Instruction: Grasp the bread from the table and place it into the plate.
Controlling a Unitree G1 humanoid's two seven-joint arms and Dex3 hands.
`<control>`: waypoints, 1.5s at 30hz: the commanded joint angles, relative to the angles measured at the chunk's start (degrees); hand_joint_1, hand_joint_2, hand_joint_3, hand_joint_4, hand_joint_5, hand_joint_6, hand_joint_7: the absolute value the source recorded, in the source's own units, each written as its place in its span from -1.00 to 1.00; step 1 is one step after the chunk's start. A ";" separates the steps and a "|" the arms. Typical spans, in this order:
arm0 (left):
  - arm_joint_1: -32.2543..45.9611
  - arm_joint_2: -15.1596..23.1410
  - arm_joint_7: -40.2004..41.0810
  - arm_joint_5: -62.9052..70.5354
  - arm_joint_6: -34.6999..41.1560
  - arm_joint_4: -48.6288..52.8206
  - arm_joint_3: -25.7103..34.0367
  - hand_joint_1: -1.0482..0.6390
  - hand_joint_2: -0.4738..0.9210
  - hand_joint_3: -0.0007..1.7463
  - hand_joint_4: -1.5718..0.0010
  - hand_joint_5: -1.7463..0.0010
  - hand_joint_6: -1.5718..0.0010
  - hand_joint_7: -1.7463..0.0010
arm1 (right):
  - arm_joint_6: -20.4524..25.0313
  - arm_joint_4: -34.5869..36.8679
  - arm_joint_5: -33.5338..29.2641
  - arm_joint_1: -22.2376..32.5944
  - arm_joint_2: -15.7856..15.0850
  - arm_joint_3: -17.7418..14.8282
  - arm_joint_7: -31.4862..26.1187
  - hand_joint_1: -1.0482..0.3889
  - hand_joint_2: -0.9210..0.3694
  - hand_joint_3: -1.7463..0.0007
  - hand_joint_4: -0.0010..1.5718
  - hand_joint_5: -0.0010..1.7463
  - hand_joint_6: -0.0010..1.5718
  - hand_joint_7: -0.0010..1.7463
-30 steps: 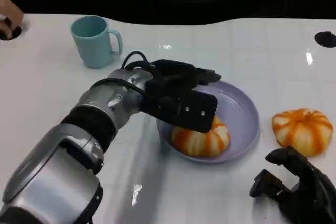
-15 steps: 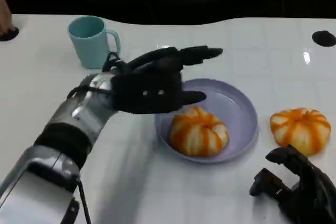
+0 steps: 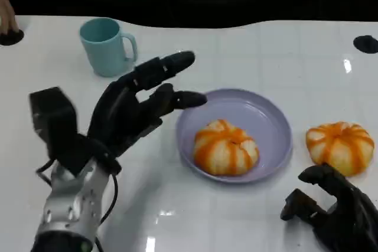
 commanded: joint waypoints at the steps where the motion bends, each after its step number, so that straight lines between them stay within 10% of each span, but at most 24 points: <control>1: 6.30 1.53 -4.96 -7.86 9.87 -8.74 2.40 -0.48 1.00 -0.48 0.13 -0.53 -0.03 0.40 | -0.31 -0.64 -0.06 0.38 -0.86 -0.20 -0.02 -0.26 -1.00 0.80 -0.13 0.68 -0.28 0.32; 7: 15.36 0.59 -2.95 -13.60 19.42 -19.67 4.15 -0.42 1.00 -0.52 0.14 -0.95 0.11 -0.23 | -0.04 -1.02 0.29 0.57 -0.31 -0.42 -0.73 -0.25 -1.00 0.82 -0.13 0.67 -0.27 0.33; 15: 26.09 -0.93 2.39 -14.08 23.65 -30.03 4.52 -0.40 1.00 -0.55 -0.02 -1.00 0.31 -0.96 | 0.27 -1.75 0.59 1.09 0.08 -0.47 -1.63 -0.26 -1.00 0.86 -0.11 0.67 -0.20 0.26; 45: 31.17 -1.51 1.62 -10.99 20.74 -28.16 3.29 -0.39 1.00 -0.56 -0.01 -1.00 0.35 -1.00 | 1.95 -3.86 0.80 2.47 -0.06 -0.66 -1.95 -0.25 -1.00 0.89 -0.11 0.70 -0.14 0.26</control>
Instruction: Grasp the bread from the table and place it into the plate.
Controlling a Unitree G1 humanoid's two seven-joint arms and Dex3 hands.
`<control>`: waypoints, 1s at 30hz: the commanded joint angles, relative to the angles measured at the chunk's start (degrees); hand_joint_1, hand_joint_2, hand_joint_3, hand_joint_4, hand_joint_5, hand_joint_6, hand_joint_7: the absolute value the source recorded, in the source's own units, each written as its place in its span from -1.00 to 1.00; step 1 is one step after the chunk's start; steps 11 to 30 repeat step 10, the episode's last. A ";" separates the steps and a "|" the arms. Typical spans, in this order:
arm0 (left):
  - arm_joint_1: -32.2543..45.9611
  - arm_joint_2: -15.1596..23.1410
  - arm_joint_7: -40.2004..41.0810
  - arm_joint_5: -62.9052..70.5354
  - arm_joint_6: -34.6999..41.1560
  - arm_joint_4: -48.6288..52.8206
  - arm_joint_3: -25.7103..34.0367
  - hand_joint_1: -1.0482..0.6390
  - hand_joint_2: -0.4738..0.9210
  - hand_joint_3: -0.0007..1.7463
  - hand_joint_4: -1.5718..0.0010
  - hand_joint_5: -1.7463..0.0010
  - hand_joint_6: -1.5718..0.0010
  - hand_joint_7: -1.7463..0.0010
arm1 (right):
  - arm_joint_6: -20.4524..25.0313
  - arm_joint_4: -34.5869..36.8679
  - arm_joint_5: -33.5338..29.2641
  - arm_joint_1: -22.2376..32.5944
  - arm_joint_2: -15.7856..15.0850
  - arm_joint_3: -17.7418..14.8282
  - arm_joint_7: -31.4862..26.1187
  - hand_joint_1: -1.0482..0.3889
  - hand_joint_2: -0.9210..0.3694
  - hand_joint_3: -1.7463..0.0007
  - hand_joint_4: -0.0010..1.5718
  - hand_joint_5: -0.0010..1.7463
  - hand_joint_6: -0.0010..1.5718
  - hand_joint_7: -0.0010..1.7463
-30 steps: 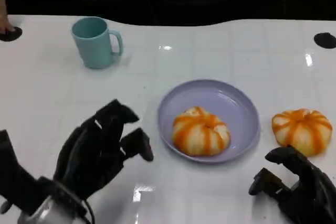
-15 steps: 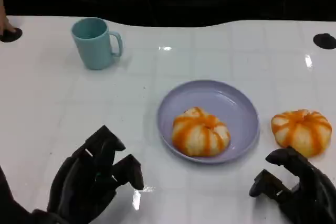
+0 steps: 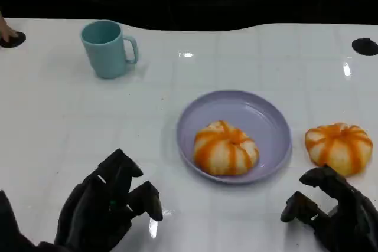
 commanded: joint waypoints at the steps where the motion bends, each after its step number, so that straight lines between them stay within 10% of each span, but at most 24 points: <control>1: -0.14 0.81 -0.64 -0.46 0.73 0.19 0.09 -0.39 1.00 -0.56 -0.01 -1.00 0.35 -1.00 | -0.11 -0.18 0.72 0.31 -0.62 -0.62 -0.19 -0.25 -1.00 0.89 -0.12 0.70 -0.15 0.26; 30: -0.55 0.64 0.05 -0.35 1.20 0.53 0.13 -0.39 1.00 -0.59 -0.01 -1.00 0.35 -1.00 | -1.41 1.00 0.41 -0.25 -0.71 -0.83 0.35 -0.26 -1.00 0.87 -0.14 0.73 -0.18 0.28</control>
